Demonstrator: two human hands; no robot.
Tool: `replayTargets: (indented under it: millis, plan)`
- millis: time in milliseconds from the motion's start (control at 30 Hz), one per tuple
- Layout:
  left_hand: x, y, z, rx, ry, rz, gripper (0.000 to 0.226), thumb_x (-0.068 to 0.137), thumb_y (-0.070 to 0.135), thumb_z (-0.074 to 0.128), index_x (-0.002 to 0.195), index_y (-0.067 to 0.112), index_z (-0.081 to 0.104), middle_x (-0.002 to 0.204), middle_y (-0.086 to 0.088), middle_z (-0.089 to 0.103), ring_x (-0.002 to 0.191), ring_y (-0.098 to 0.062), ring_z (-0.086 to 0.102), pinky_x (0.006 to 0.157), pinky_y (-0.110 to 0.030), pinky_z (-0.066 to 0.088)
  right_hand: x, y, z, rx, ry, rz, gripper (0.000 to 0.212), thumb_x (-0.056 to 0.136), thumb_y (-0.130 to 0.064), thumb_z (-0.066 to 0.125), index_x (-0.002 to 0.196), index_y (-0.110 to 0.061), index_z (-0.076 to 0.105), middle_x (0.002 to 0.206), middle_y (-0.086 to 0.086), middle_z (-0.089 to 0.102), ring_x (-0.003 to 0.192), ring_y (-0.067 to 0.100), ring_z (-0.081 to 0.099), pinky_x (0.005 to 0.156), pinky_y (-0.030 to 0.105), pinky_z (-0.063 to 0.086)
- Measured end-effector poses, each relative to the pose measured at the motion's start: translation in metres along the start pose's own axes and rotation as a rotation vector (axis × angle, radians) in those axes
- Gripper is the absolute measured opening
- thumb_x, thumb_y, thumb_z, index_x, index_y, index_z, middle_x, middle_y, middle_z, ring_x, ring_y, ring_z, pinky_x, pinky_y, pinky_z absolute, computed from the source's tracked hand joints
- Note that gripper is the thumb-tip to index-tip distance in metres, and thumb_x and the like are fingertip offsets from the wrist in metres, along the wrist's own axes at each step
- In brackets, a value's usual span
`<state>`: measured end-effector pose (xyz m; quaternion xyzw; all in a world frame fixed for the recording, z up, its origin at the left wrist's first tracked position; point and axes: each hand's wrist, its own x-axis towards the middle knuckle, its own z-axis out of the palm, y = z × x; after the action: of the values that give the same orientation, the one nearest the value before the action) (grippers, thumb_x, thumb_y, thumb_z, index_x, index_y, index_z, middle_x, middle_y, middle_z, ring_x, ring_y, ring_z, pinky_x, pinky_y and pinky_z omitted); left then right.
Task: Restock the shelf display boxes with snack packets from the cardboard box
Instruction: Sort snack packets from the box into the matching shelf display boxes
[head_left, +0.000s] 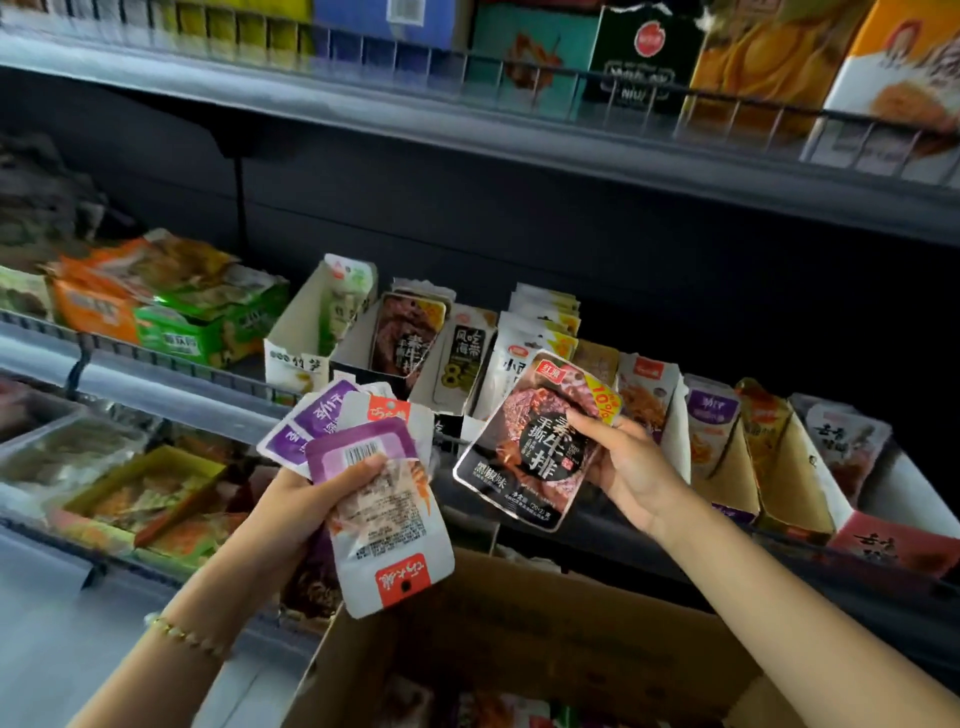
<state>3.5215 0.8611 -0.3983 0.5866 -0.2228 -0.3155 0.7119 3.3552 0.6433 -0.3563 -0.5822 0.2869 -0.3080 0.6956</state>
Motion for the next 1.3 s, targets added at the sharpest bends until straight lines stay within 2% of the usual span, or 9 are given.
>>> replayTargets:
  millis: [133,400,533,700,800,933,1133,1233,1300]
  plan:
    - [0.025,0.007,-0.030,-0.072,0.117,0.066,0.028,0.078,0.018,0.069,0.104,0.010,0.060,0.089,-0.012,0.075,0.073,-0.025,0.074,0.057,-0.035,0.060,0.039,-0.020,0.040,-0.092,0.001,-0.059,0.017,0.084,-0.012,0.068,0.101,-0.014,0.063,0.102,0.008,0.071,0.094,0.022,0.067,0.084,0.037,0.054]
    - [0.052,-0.010,-0.064,-0.218,0.290,0.058,0.028,0.082,0.016,0.070,0.108,0.008,0.063,0.079,-0.005,0.076,0.064,-0.019,0.073,0.046,-0.027,0.055,0.153,-0.053,0.130,-0.163,0.123,-0.204,0.022,0.083,-0.013,0.072,0.089,-0.021,0.052,0.103,0.006,0.067,0.091,0.021,0.066,0.077,0.033,0.057]
    - [0.058,-0.014,-0.072,-0.230,0.314,0.040,0.035,0.080,0.017,0.072,0.110,0.005,0.062,0.080,-0.006,0.076,0.064,-0.019,0.073,0.048,-0.026,0.055,0.203,-0.052,0.165,-0.351,0.183,-0.204,0.038,0.081,-0.018,0.073,0.111,-0.016,0.050,0.119,0.009,0.060,0.102,0.023,0.061,0.078,0.031,0.051]
    - [0.053,-0.018,-0.076,-0.296,0.312,-0.001,0.033,0.081,0.013,0.070,0.109,0.001,0.061,0.074,-0.013,0.074,0.055,-0.024,0.071,0.040,-0.028,0.052,0.223,-0.033,0.187,-0.639,0.049,-0.241,0.059,0.079,-0.009,0.074,0.129,-0.006,0.042,0.117,0.008,0.054,0.102,0.017,0.054,0.074,0.023,0.041]
    - [0.050,-0.015,-0.075,-0.277,0.284,-0.018,0.034,0.078,0.017,0.072,0.103,-0.003,0.061,0.068,-0.014,0.073,0.051,-0.024,0.069,0.037,-0.025,0.050,0.233,-0.023,0.182,-0.980,-0.055,-0.407,0.051,0.074,0.003,0.076,0.117,-0.007,0.051,0.108,0.009,0.053,0.095,0.017,0.049,0.064,0.021,0.040]
    - [0.048,-0.013,-0.072,-0.254,0.265,-0.012,0.030,0.076,0.015,0.072,0.100,-0.001,0.063,0.073,-0.015,0.074,0.056,-0.026,0.071,0.040,-0.027,0.052,0.248,-0.014,0.174,-1.276,-0.119,-0.554,0.036,0.075,-0.006,0.078,0.093,-0.021,0.050,0.099,0.002,0.055,0.092,0.022,0.057,0.078,0.033,0.048]
    - [0.045,-0.013,-0.064,-0.210,0.245,-0.002,0.035,0.071,0.023,0.074,0.099,0.005,0.064,0.080,-0.013,0.075,0.066,-0.029,0.073,0.063,-0.038,0.055,0.252,-0.003,0.170,-1.365,-0.103,-0.627,0.042,0.079,-0.012,0.075,0.113,-0.019,0.051,0.115,0.005,0.058,0.104,0.023,0.057,0.082,0.035,0.050]
    - [0.043,-0.013,-0.062,-0.209,0.254,0.018,0.042,0.067,0.026,0.075,0.104,0.009,0.064,0.084,-0.011,0.076,0.071,-0.030,0.073,0.076,-0.046,0.056,0.236,-0.004,0.174,-1.314,-0.064,-0.703,0.042,0.082,-0.014,0.072,0.118,-0.018,0.051,0.122,0.004,0.054,0.110,0.021,0.054,0.078,0.025,0.044]
    - [0.042,-0.012,-0.061,-0.217,0.257,0.031,0.043,0.067,0.026,0.075,0.106,0.011,0.062,0.085,-0.010,0.076,0.071,-0.029,0.073,0.072,-0.044,0.056,0.209,-0.007,0.180,-1.118,-0.048,-0.743,0.034,0.085,-0.015,0.069,0.114,-0.018,0.053,0.119,0.001,0.054,0.105,0.013,0.052,0.073,0.016,0.041]
